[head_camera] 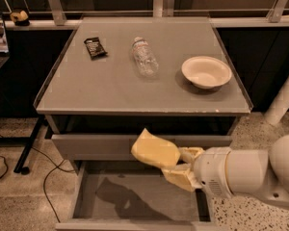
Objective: Place sponge into middle drawer
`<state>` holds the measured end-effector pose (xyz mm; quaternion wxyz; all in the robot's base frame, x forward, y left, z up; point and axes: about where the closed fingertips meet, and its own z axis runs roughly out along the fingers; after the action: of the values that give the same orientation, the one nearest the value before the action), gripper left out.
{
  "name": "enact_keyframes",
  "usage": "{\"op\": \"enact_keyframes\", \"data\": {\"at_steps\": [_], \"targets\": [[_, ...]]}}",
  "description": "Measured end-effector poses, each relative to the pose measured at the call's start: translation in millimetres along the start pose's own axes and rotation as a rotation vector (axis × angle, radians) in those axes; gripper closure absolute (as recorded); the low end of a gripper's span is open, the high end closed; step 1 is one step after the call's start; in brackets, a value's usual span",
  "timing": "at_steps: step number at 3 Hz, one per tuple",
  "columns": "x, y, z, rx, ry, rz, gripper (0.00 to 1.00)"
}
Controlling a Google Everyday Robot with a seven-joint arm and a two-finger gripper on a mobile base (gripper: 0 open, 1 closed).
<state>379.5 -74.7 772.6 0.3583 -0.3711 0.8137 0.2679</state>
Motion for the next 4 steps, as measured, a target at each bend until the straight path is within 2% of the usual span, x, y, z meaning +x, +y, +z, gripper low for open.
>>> {"op": "enact_keyframes", "data": {"at_steps": [2, 4], "targets": [[52.6, -3.6, 36.2, -0.021, 0.028, 0.102, 1.0], [57.5, -1.5, 41.5, -0.009, 0.025, 0.103, 1.0]]}}
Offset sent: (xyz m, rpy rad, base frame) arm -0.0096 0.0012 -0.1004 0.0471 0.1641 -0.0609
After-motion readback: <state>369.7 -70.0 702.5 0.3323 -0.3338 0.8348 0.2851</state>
